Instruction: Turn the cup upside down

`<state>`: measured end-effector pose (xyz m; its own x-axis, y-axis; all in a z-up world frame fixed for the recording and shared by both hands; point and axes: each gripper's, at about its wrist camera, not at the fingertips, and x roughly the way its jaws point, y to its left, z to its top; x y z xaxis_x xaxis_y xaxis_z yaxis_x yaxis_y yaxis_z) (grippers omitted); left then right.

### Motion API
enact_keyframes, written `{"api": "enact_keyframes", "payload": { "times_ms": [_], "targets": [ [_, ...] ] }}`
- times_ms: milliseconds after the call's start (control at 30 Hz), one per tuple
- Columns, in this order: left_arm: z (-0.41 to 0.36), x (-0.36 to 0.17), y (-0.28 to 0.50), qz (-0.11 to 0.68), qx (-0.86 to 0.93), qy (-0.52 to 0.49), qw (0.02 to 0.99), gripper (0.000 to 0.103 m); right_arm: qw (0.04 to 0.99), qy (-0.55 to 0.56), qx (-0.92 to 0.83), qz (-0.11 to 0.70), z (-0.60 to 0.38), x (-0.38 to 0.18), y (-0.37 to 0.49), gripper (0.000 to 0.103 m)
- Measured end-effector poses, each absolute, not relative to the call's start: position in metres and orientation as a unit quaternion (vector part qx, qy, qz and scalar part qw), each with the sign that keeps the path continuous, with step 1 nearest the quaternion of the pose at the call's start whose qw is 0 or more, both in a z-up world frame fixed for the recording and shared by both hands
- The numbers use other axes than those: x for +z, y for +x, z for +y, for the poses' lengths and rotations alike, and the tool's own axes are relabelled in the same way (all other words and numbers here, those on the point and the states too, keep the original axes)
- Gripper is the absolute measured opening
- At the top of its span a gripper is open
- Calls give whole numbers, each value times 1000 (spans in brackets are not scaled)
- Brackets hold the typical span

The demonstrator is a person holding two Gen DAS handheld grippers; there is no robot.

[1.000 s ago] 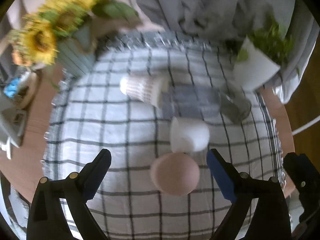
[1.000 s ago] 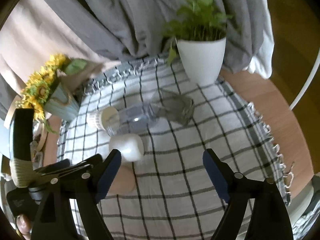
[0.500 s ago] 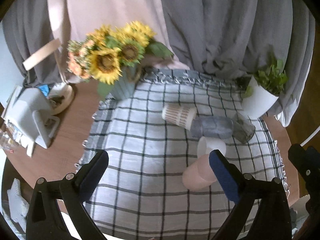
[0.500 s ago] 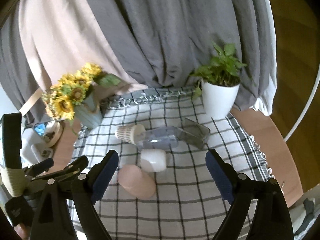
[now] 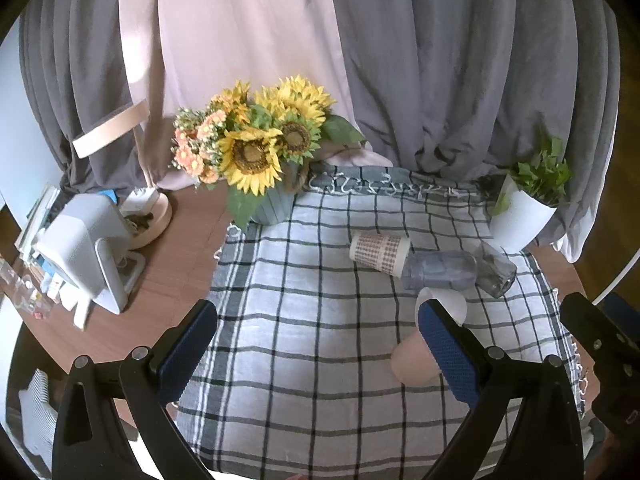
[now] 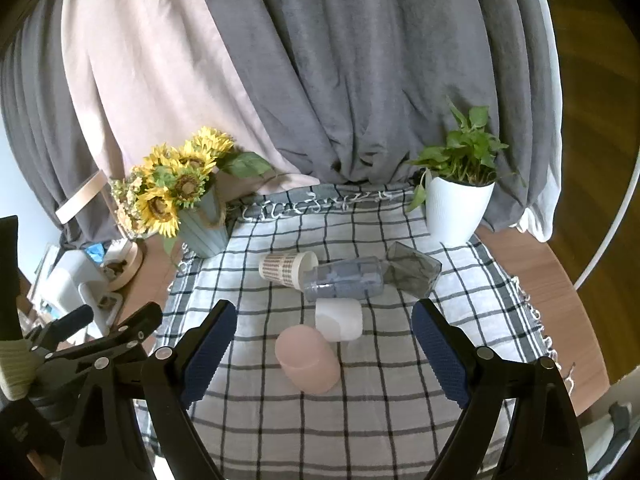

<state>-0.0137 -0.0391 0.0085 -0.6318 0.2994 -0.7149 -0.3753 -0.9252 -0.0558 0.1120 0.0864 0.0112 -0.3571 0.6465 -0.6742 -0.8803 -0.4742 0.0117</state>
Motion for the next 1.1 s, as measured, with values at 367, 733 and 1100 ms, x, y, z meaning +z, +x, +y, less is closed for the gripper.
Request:
{"api": "enact_keyframes", "payload": {
  "times_ms": [367, 733, 1100],
  "targets": [
    [-45, 13, -18, 55, 905, -374, 197, 102, 488, -304, 794, 197, 82, 10, 107, 89],
    [-45, 15, -20, 59, 907, -366, 198, 102, 494, -303, 792, 195, 80, 11, 103, 89],
    [-43, 14, -23, 63, 906, -369, 200, 102, 496, -308, 788, 198, 85, 9, 101, 89]
  ]
}}
